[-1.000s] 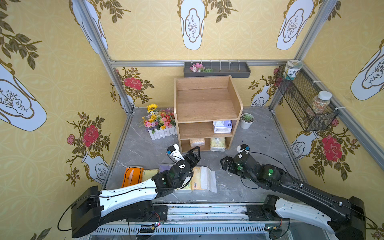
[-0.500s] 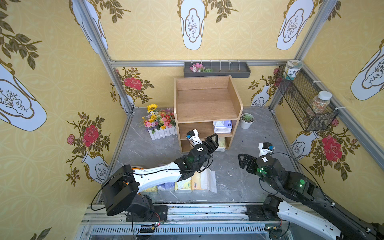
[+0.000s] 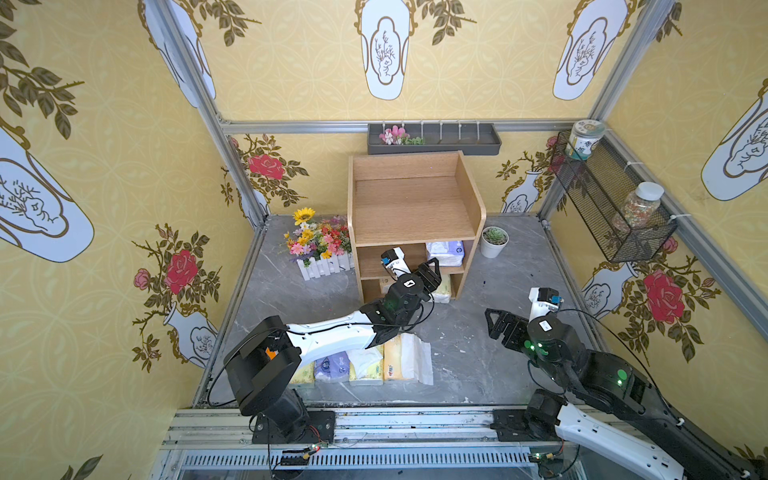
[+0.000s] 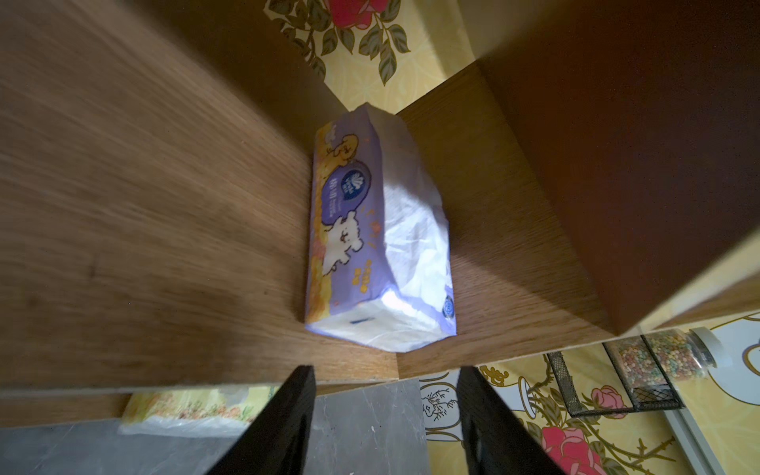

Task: Remove the tissue boxes from the shelf
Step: Pick up a box of tissues from the shelf.

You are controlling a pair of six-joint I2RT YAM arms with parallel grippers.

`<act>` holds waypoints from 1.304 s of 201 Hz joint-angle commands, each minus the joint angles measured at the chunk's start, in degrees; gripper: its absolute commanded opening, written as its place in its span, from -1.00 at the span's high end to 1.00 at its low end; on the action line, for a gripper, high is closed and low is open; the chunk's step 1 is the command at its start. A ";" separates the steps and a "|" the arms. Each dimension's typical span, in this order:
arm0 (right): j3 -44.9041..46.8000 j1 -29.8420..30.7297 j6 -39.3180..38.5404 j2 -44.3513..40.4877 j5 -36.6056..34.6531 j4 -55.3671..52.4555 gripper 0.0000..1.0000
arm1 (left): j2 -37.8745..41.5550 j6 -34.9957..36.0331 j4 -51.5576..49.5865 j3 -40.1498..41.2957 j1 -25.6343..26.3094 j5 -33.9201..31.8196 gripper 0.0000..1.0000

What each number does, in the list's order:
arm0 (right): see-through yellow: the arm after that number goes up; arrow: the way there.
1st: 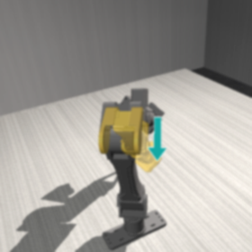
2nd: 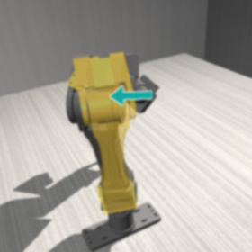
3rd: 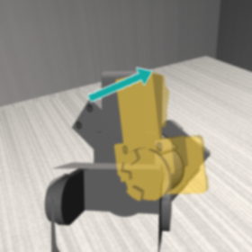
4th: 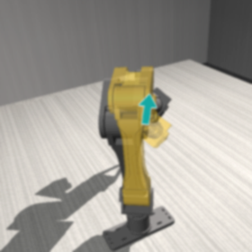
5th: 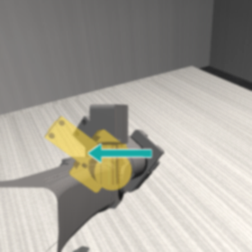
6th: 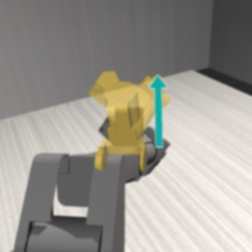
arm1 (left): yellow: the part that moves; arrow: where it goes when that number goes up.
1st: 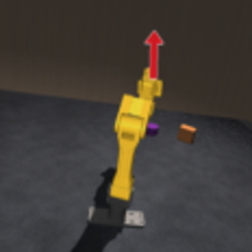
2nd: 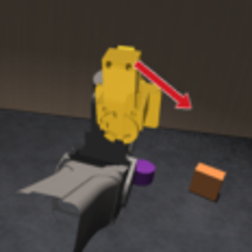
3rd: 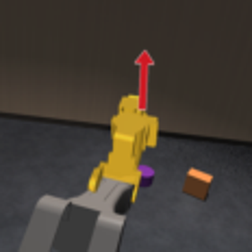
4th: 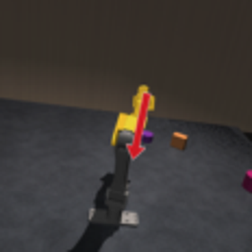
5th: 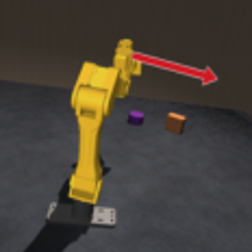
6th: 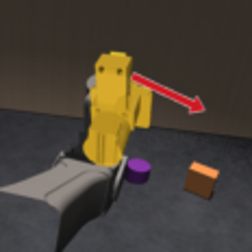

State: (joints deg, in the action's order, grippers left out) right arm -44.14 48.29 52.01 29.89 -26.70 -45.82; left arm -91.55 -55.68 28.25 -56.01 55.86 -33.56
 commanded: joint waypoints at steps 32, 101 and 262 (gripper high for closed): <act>0.88 0.03 -0.34 -1.30 -0.93 -0.32 -0.95 | -2.77 4.44 -4.99 -4.63 -0.57 -4.75 -0.30; 0.96 -0.03 -0.36 -2.12 -0.69 -0.67 -0.95 | -5.99 2.02 -0.05 -4.23 -0.66 -7.17 -0.35; 1.33 0.03 0.48 -3.35 -0.73 -1.46 -0.95 | -11.23 -1.97 -5.02 -9.09 -2.06 -4.33 -0.24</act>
State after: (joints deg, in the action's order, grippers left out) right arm -43.00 48.29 52.27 26.79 -26.70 -46.85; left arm -101.62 -55.86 26.22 -64.60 53.98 -38.37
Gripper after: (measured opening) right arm 0.973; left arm 0.632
